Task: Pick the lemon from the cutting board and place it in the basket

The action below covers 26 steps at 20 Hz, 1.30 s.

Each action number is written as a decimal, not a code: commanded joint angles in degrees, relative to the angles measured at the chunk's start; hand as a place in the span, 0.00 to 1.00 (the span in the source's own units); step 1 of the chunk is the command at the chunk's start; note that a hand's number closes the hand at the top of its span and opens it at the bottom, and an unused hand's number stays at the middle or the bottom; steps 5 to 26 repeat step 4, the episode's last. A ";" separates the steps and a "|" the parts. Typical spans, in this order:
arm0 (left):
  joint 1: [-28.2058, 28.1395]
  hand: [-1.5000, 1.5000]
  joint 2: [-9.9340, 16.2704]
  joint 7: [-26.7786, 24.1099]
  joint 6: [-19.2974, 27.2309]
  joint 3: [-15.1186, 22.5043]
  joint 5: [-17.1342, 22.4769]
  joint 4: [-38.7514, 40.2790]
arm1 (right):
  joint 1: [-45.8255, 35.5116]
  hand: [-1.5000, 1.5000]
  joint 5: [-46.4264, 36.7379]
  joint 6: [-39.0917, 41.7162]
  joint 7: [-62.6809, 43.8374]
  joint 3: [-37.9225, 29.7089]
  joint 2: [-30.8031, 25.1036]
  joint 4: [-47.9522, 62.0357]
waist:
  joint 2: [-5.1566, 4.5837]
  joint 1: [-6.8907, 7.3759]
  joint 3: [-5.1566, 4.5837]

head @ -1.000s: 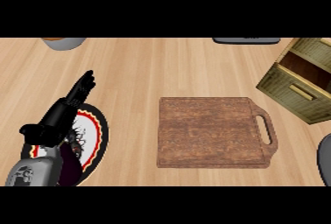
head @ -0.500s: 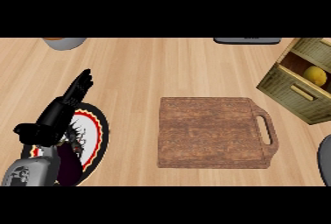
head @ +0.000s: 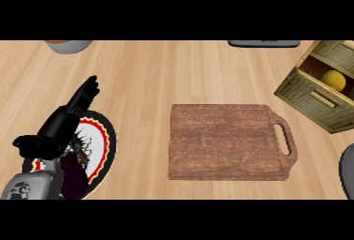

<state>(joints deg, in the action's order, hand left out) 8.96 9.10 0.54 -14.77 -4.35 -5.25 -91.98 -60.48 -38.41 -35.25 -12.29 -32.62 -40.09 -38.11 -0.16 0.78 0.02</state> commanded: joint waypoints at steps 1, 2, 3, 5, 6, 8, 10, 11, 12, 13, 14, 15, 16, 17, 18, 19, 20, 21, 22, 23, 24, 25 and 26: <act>0.90 0.50 -1.51 1.37 1.81 0.73 -1.04 0.14 | -2.03 0.00 4.49 0.27 -1.02 -3.45 -2.54 -0.80 | 0.07 -0.38 0.01; -0.57 0.50 1.15 0.42 -1.34 -1.80 1.93 0.21 | 1.32 0.00 6.57 -1.38 -0.59 -5.40 -1.15 -2.37 | 0.20 -0.63 0.01; -0.43 0.50 0.77 0.49 0.21 -1.36 0.28 -0.47 | 1.65 0.00 7.21 2.92 -3.32 -4.73 -2.65 -4.53 | 0.41 -1.09 -0.03; 1.49 0.50 -2.24 2.64 2.96 1.45 -2.09 -0.18 | 1.57 0.00 7.88 3.85 -4.54 -4.51 -2.14 -4.96 | 0.36 -1.21 -0.02; 1.49 0.50 -2.24 2.64 2.96 1.45 -2.09 -0.18 | 1.57 0.00 7.88 3.85 -4.54 -4.51 -2.14 -4.96 | 0.36 -1.21 -0.02; 1.49 0.50 -2.24 2.64 2.96 1.45 -2.09 -0.18 | 1.57 0.00 7.88 3.85 -4.54 -4.51 -2.14 -4.96 | 0.36 -1.21 -0.02; 1.49 0.50 -2.24 2.64 2.96 1.45 -2.09 -0.18 | 1.57 0.00 7.88 3.85 -4.54 -4.51 -2.14 -4.96 | 0.36 -1.21 -0.02; 1.49 0.50 -2.24 2.64 2.96 1.45 -2.09 -0.18 | 1.57 0.00 7.88 3.85 -4.54 -4.51 -2.14 -4.96 | 0.36 -1.21 -0.02; 1.49 0.50 -2.24 2.64 2.96 1.45 -2.09 -0.18 | 1.57 0.00 7.88 3.85 -4.54 -4.51 -2.14 -4.96 | 0.36 -1.21 -0.02; 1.49 0.50 -2.24 2.64 2.96 1.45 -2.09 -0.18 | 1.57 0.00 7.88 3.85 -4.54 -4.51 -2.14 -4.96 | 0.36 -1.21 -0.02; 1.49 0.50 -2.24 2.64 2.96 1.45 -2.09 -0.18 | 1.57 0.00 7.88 3.85 -4.54 -4.51 -2.14 -4.96 | 0.36 -1.21 -0.02; 1.49 0.50 -2.24 2.64 2.96 1.45 -2.09 -0.18 | 1.57 0.00 7.88 3.85 -4.54 -4.51 -2.14 -4.96 | 0.36 -1.21 -0.02; 1.49 0.50 -2.24 2.64 2.96 1.45 -2.09 -0.18 | 1.57 0.00 7.88 3.85 -4.54 -4.51 -2.14 -4.96 | 0.36 -1.21 -0.02; 1.49 0.50 -2.24 2.64 2.96 1.45 -2.09 -0.18 | 1.57 0.00 7.88 3.85 -4.54 -4.51 -2.14 -4.96 | 0.36 -1.21 -0.02; 1.49 0.50 -2.24 2.64 2.96 1.45 -2.09 -0.18 | 1.57 0.00 7.88 3.85 -4.54 -4.51 -2.14 -4.96 | 0.36 -1.21 -0.02; 1.49 0.50 -2.24 2.64 2.96 1.45 -2.09 -0.18 | 1.57 0.00 7.88 3.85 -4.54 -4.51 -2.14 -4.96 | 0.36 -1.21 -0.02; 1.49 0.50 -2.24 2.64 2.96 1.45 -2.09 -0.18 | 1.57 0.00 7.88 3.85 -4.54 -4.51 -2.14 -4.96 | 0.36 -1.21 -0.02; 1.49 0.50 -2.24 2.64 2.96 1.45 -2.09 -0.18 | 1.57 0.00 7.88 3.85 -4.54 -4.51 -2.14 -4.96 | 0.36 -1.21 -0.02; 1.49 0.50 -2.24 2.64 2.96 1.45 -2.09 -0.18 | 1.57 0.00 7.88 3.85 -4.54 -4.51 -2.14 -4.96 | 0.36 -1.21 -0.02; 1.49 0.50 -2.24 2.64 2.96 1.45 -2.09 -0.18 | 1.57 0.00 7.88 3.85 -4.54 -4.51 -2.14 -4.96 | 0.36 -1.21 -0.02; 1.49 0.50 -2.24 2.64 2.96 1.45 -2.09 -0.18 | 1.57 0.00 7.88 3.85 -4.54 -4.51 -2.14 -4.96 | 0.36 -1.21 -0.02; 1.49 0.50 -2.24 2.64 2.96 1.45 -2.09 -0.18 | 1.57 0.00 7.88 3.85 -4.54 -4.51 -2.14 -4.96 | 0.36 -1.21 -0.02; 1.49 0.50 -2.24 2.64 2.96 1.45 -2.09 -0.18 | 1.57 0.00 7.88 3.85 -4.54 -4.51 -2.14 -4.96 | 0.36 -1.21 -0.02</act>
